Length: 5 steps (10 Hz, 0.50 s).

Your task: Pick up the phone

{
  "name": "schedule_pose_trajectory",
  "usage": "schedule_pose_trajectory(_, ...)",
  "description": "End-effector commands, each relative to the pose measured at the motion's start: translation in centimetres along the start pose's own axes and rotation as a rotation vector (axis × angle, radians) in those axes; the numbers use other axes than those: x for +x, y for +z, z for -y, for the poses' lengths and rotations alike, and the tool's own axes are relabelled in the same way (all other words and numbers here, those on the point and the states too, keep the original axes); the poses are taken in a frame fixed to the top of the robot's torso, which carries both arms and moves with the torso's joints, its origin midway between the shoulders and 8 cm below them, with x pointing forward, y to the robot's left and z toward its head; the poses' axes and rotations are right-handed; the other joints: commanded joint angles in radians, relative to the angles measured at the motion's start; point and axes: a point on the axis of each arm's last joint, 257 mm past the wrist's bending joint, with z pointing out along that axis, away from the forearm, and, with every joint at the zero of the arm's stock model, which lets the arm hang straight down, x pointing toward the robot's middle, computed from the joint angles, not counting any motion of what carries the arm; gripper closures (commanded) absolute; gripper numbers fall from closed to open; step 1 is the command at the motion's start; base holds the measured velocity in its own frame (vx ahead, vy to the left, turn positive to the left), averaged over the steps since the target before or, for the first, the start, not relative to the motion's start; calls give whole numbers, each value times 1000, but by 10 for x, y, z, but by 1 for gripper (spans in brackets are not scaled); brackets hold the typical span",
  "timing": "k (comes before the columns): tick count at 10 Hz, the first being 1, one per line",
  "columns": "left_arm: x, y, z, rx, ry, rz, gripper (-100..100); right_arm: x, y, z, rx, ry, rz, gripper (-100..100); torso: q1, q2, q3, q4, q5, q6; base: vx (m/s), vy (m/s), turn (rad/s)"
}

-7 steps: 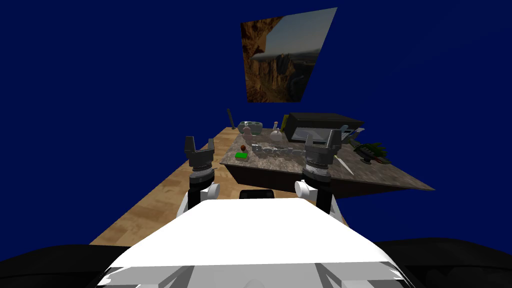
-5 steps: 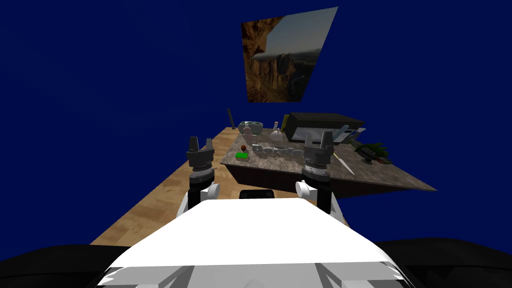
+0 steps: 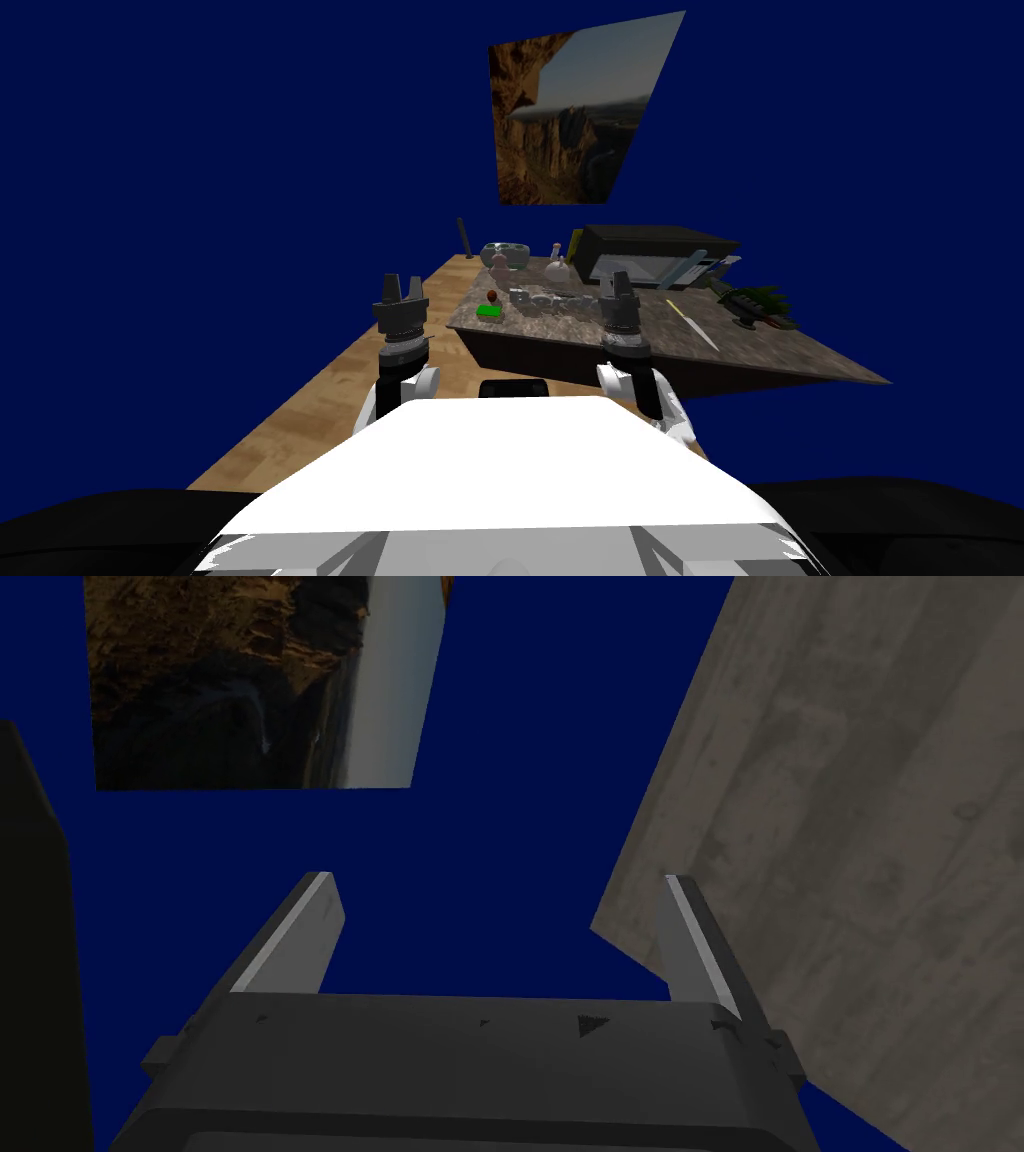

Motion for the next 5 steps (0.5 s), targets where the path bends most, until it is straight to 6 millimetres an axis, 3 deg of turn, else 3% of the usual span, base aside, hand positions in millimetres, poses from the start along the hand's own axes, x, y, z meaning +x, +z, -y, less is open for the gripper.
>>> schedule_pose_trajectory(1,0,0,0,0,0,0,0,9,-7,19,31,-73,-61,-100,0,0,0,0,0,0,4,89,8)
schedule_pose_trajectory(5,0,0,0,0,0,0,0,20,-19,55,80,-228,-176,-100,-1,0,0,0,0,0,6,83,6)
